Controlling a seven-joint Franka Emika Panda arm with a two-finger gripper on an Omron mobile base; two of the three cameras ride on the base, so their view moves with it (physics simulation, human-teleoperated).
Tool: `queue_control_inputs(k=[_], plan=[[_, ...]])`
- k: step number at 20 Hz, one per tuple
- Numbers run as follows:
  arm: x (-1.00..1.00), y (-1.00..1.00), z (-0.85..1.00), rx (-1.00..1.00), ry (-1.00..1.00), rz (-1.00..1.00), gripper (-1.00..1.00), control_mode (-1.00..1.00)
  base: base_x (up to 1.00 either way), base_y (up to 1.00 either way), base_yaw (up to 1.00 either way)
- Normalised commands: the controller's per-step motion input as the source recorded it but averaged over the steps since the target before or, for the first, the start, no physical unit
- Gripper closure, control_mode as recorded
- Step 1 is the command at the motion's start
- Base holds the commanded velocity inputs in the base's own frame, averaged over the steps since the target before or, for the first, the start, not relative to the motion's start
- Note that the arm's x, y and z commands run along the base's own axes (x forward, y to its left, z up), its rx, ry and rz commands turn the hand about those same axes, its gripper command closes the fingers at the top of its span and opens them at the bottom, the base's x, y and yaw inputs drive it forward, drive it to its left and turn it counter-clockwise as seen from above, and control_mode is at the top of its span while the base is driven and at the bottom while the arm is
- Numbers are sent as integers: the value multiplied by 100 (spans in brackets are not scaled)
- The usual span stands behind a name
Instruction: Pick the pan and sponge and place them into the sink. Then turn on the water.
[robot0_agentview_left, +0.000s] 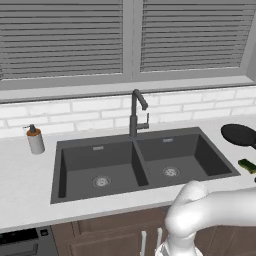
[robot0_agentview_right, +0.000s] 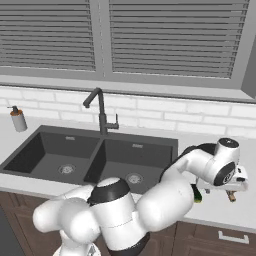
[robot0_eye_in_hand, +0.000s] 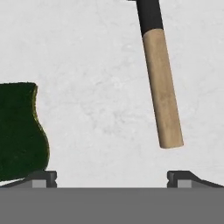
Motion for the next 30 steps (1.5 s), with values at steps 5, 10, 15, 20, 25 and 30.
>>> queue_control_inputs(k=[5,10,15,20,25,30], plan=[[11,-19,0,0,0,0,-100,-100,0,0,0],[12,-15,-5,2,1,0,-100,-100,0,0,0],[22,-13,-20,7,4,1,-100,-100,0,0,0],[25,-8,-33,12,4,0,-100,-100,0,0,0],[21,-3,-6,4,1,0,-100,-100,0,0,0],[20,-3,-1,1,0,0,-100,-100,0,0,0]])
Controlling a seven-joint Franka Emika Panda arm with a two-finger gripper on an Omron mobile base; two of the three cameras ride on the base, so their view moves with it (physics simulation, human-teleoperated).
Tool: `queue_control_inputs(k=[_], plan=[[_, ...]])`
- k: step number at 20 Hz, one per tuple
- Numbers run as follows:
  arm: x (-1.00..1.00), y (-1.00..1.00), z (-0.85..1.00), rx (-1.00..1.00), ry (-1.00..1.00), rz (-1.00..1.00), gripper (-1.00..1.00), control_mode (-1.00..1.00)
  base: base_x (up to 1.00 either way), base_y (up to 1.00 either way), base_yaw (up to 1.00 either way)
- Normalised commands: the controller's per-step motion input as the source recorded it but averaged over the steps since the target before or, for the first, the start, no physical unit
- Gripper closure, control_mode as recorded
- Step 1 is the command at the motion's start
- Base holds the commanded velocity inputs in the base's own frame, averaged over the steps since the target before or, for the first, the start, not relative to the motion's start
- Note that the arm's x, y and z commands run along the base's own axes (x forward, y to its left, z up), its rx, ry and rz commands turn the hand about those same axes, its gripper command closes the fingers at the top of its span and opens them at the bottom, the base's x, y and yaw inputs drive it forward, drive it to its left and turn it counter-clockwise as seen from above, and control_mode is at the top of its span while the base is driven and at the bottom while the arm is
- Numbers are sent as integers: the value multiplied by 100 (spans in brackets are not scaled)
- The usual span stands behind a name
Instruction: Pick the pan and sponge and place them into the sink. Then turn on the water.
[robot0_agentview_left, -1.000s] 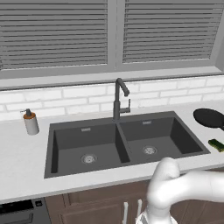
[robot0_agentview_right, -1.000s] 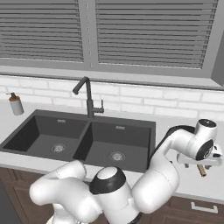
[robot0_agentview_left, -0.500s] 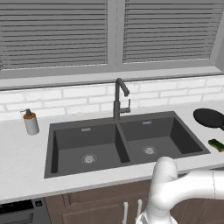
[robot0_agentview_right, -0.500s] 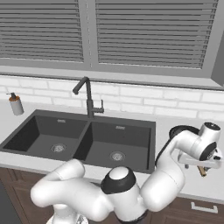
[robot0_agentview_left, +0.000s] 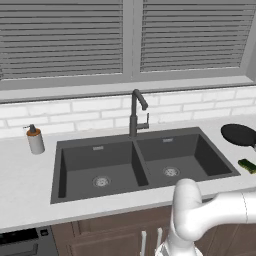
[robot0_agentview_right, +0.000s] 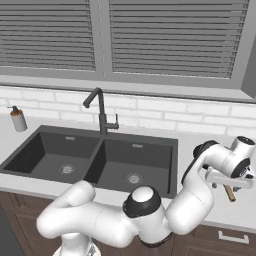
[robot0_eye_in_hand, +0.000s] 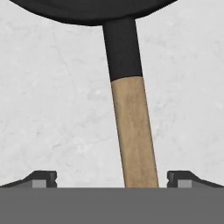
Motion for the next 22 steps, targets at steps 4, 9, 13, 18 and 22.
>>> queue_control_inputs(k=[4,9,13,18,22], plan=[[14,-4,-14,0,0,1,-100,-100,0,0,0],[6,-8,-27,0,2,3,-100,-100,0,0,0],[4,-10,-24,1,0,2,-100,-100,0,0,0],[3,-2,-18,0,0,1,100,-100,0,0,0],[0,0,-1,0,0,0,100,-100,0,0,0]])
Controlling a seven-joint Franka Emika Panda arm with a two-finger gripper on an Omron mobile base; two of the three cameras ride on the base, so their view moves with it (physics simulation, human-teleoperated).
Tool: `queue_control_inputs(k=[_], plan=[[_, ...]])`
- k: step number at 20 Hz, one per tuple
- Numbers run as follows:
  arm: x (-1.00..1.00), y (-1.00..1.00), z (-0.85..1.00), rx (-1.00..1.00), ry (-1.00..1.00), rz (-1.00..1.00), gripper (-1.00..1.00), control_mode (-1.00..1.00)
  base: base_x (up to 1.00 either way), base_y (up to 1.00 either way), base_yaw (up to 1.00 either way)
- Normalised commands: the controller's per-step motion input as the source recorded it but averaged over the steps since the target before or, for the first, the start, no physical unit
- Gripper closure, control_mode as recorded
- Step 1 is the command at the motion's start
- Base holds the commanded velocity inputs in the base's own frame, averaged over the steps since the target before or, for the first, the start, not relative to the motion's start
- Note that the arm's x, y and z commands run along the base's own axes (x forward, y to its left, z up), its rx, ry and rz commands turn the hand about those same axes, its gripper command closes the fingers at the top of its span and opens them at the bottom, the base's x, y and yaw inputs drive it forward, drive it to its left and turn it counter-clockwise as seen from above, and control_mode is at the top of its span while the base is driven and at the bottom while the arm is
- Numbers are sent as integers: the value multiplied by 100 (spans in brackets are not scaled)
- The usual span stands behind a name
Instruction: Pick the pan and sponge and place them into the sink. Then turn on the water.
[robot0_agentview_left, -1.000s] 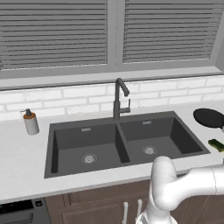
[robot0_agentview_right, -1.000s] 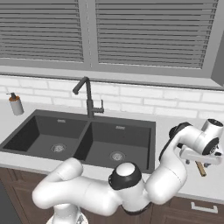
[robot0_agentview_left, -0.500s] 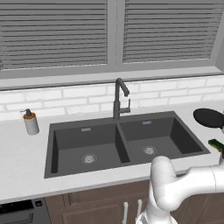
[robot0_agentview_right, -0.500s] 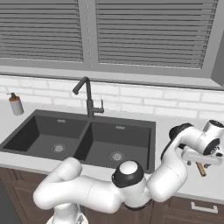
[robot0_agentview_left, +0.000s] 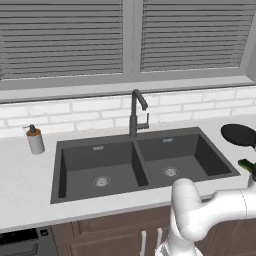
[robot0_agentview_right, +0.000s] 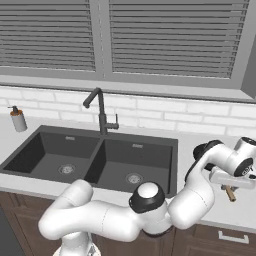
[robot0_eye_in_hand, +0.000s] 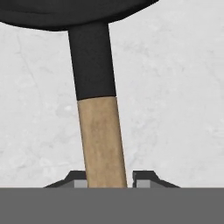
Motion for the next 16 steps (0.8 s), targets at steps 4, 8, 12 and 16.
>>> queue_control_inputs(k=[4,8,12,16], plan=[[0,0,-14,0,0,0,100,-100,0,0,0],[-1,14,1,0,0,0,100,-100,0,0,0],[-23,19,34,0,-2,0,100,-100,0,0,0],[-50,41,11,0,-14,0,100,-100,0,0,0]])
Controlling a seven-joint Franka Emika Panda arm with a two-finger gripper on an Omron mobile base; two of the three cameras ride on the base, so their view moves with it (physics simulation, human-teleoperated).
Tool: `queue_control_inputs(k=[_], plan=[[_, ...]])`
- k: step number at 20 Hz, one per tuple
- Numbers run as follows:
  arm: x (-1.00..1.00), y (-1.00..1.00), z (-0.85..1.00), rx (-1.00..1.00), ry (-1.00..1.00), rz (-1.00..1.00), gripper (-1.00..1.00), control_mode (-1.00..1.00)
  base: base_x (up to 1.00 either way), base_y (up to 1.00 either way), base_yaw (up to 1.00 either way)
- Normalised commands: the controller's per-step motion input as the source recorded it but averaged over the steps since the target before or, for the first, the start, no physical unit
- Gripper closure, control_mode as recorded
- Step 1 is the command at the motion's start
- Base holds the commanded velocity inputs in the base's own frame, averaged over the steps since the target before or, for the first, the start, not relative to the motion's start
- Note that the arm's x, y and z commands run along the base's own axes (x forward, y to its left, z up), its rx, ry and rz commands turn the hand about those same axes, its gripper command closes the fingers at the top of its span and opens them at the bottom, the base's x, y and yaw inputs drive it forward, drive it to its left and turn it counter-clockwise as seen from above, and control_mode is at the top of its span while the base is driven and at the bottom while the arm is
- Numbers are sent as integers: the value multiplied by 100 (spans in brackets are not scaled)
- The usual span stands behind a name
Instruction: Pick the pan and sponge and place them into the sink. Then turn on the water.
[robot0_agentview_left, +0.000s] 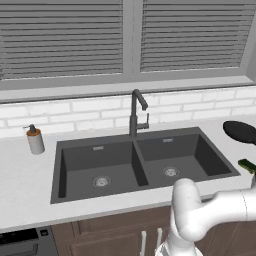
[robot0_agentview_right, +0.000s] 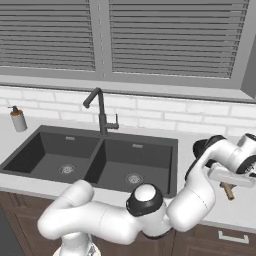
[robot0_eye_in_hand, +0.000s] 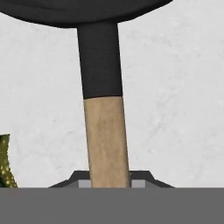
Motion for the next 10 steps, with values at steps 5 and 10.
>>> queue_control_inputs(k=[5,10], plan=[[-45,54,1,-1,-21,0,100,-100,0,0,0],[-24,80,24,-1,-17,0,100,-100,0,0,0]])
